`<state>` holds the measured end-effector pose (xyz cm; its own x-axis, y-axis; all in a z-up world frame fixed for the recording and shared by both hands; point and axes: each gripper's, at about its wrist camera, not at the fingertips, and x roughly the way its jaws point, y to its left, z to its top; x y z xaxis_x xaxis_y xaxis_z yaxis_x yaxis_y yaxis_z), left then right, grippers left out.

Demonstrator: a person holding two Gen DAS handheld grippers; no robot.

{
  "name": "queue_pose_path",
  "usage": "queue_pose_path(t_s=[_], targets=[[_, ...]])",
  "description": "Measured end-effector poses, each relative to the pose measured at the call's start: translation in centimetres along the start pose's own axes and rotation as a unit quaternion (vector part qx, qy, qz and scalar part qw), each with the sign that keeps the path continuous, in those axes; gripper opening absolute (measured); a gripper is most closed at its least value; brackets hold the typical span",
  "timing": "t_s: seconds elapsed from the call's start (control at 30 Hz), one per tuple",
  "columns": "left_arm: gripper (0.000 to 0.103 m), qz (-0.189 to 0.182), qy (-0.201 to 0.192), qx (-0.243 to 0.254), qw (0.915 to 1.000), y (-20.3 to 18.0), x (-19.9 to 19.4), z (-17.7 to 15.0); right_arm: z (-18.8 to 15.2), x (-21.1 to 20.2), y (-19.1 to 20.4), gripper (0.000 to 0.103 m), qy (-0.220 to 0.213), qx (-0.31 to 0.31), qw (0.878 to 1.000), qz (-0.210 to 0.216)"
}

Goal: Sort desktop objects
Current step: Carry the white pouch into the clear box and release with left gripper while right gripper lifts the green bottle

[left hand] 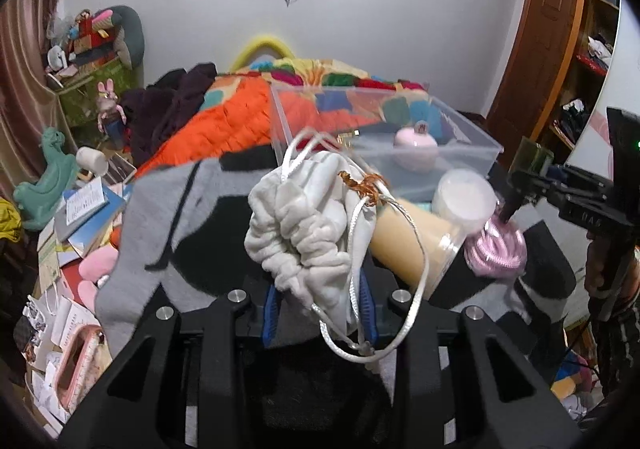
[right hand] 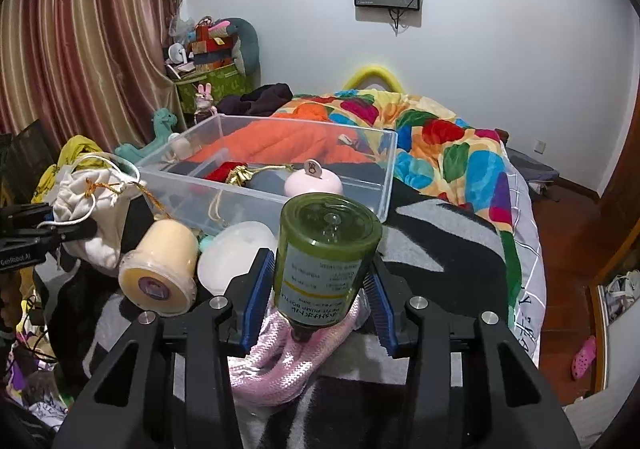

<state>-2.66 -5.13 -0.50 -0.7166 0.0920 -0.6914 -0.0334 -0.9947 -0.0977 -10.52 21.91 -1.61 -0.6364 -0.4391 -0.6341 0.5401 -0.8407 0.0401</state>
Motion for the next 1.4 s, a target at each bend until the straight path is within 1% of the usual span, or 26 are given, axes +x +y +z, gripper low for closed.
queue_pose_path(t_s=[0.3,0.53,0.63,0.73,0.9,1.17,1.2,1.23,1.27,1.37,1.4], targets=[[0.033,0.012,-0.042,0.024,0.9988,-0.7,-1.3,2.5,1.1,-0.8,0.3,0.041,-0.017,-0.007,1.000,0.001],[0.033,0.041,-0.076,0.050,0.9951,-1.1,-1.4,4.4,2.2,-0.3,-0.1,0.041,-0.024,-0.003,1.000,0.001],[0.032,0.038,-0.077,0.055,0.9948,-1.0,-0.9,5.2,2.7,-0.1,-0.5,0.041,-0.027,0.004,1.000,0.005],[0.032,0.044,-0.078,0.066,0.9938,-1.2,-0.2,6.0,3.4,0.1,-0.7,0.041,-0.032,0.009,0.999,0.003],[0.032,0.039,-0.080,0.075,0.9932,-1.6,1.2,7.4,4.4,0.7,-0.9,0.041,-0.037,0.012,0.999,0.005],[0.032,0.027,-0.072,0.071,0.9945,-1.3,3.1,8.7,6.0,1.3,-1.1,0.040,-0.045,0.011,0.999,0.014],[0.032,0.027,-0.070,0.070,0.9947,-1.3,3.5,8.8,6.0,1.6,-1.1,0.037,-0.042,0.009,0.999,0.014],[0.032,0.027,-0.068,0.069,0.9949,-1.2,3.8,8.9,6.0,2.0,-1.1,0.030,-0.035,0.010,0.999,0.017],[0.032,0.027,-0.065,0.068,0.9952,-1.1,4.2,9.1,6.0,2.3,-1.1,0.028,-0.029,0.012,0.999,0.023],[0.032,0.030,-0.054,0.071,0.9955,-1.1,5.5,9.3,5.5,3.3,-1.5,0.027,-0.008,0.026,0.999,0.027],[0.032,0.033,-0.050,0.073,0.9956,-1.1,6.0,9.4,5.1,3.1,-1.8,0.028,-0.008,0.034,0.999,0.038]])
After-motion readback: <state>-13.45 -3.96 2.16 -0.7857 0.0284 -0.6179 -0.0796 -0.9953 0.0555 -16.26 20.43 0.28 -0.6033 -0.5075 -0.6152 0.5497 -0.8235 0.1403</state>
